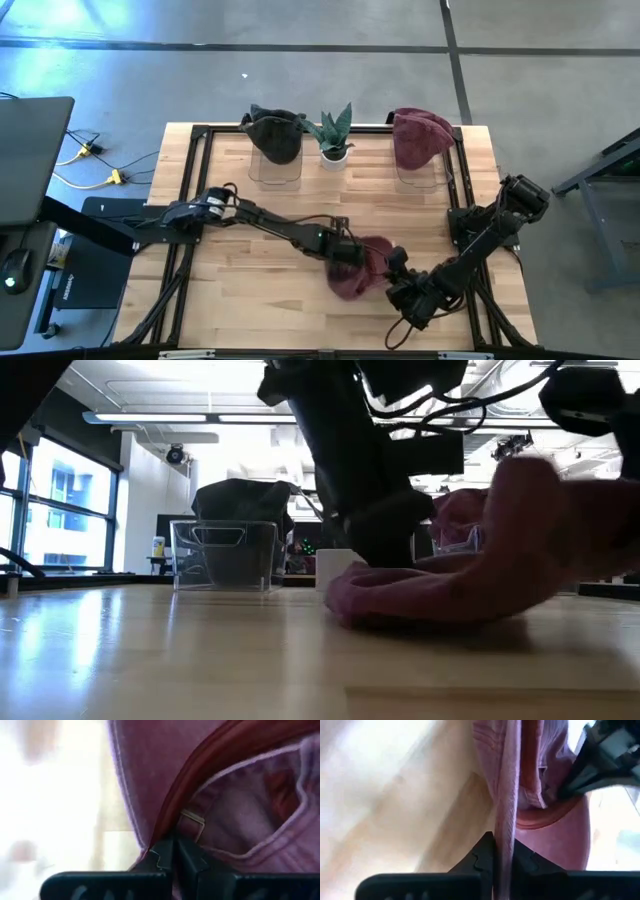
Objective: Pick & Place hat
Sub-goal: Put the red cap into the right transparent bin
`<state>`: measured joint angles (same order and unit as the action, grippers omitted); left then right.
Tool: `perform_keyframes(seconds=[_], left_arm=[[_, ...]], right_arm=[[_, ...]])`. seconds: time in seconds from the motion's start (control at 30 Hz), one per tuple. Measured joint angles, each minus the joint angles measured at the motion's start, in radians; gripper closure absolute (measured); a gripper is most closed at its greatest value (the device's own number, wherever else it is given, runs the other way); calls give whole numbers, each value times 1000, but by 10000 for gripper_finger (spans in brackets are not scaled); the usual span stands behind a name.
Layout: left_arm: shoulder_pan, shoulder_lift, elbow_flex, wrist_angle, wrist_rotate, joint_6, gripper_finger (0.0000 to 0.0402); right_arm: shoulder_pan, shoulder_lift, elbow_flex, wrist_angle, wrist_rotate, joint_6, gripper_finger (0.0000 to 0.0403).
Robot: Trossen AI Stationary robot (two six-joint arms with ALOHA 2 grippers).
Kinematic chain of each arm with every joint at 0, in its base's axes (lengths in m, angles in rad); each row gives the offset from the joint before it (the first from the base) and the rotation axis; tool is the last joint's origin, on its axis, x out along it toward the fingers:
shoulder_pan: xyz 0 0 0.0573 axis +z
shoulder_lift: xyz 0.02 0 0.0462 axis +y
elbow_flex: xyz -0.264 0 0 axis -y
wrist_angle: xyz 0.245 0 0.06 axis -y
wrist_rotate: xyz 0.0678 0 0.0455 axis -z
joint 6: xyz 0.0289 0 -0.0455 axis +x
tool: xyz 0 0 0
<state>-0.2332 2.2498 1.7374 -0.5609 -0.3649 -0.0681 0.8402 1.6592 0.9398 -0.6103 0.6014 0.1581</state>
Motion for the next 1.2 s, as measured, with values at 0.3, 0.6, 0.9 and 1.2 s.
perform_keyframes(seconds=[0.3, 0.6, 0.9, 1.2], left_arm=[[-122, -115, -1, -76, -162, 151, 397], [-179, -137, -20, -63, -62, 115, 397], [-120, -40, -119, 213, 222, 97, 396], [-105, -6, -88, 189, 297, 88, 396]], right_arm=[[2, -2, -41, 4, -24, 84, 389], [2, -2, -62, 18, 10, 120, 395], [8, -44, -59, 41, 89, 25, 389], [42, -62, -58, 73, 258, -363, 384]])
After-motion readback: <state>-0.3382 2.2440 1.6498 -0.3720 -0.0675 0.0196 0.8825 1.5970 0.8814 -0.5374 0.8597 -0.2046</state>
